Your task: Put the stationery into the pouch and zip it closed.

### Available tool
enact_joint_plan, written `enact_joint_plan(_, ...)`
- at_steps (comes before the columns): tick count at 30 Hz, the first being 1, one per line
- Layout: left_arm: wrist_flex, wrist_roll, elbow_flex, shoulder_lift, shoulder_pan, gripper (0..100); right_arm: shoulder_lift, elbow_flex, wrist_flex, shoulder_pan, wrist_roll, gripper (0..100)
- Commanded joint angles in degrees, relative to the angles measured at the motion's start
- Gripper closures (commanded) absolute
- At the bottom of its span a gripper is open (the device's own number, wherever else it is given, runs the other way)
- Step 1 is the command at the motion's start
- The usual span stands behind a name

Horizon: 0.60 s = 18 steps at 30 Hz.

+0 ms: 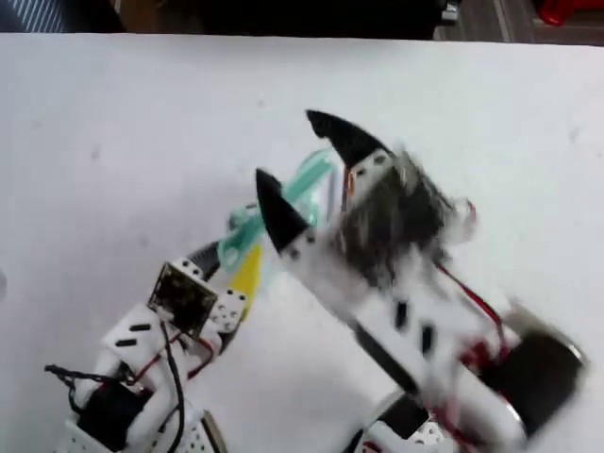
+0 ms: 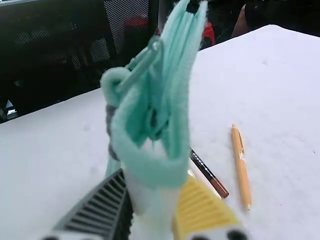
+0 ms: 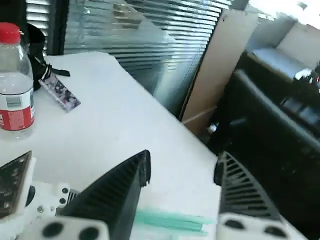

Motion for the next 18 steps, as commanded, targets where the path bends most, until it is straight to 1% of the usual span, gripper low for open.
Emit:
enact_joint_plan(1,-5.63,0.18,1.85,-0.57,-0.4,98,5.05,-2.02,4.97,-0.31,-3.87,83.4)
enact_joint_plan(4,-6.33,0.18,2.46,-0.57,-0.4,98,8.13,-2.37,10.51,-2.95,-3.87,81.2)
enact_joint_plan(7,-6.33,0.09,2.37,-0.57,-0.4,98,9.36,-2.2,14.64,-3.65,-3.87,79.4)
enact_joint_plan(10,-6.51,0.0,2.55,-0.57,-0.4,98,9.63,-1.23,14.81,-3.56,-3.87,79.0)
enact_joint_plan(13,-6.51,-3.52,2.64,-0.57,-0.04,98,10.68,-1.32,14.64,-4.44,-4.57,78.9)
enact_joint_plan(15,-6.24,-5.01,2.73,-0.57,0.13,98,12.88,-3.16,14.55,-5.58,-7.3,78.3)
enact_joint_plan(18,-6.24,-5.45,2.73,-0.57,-0.13,98,17.63,-6.07,14.73,-5.67,-10.81,73.9)
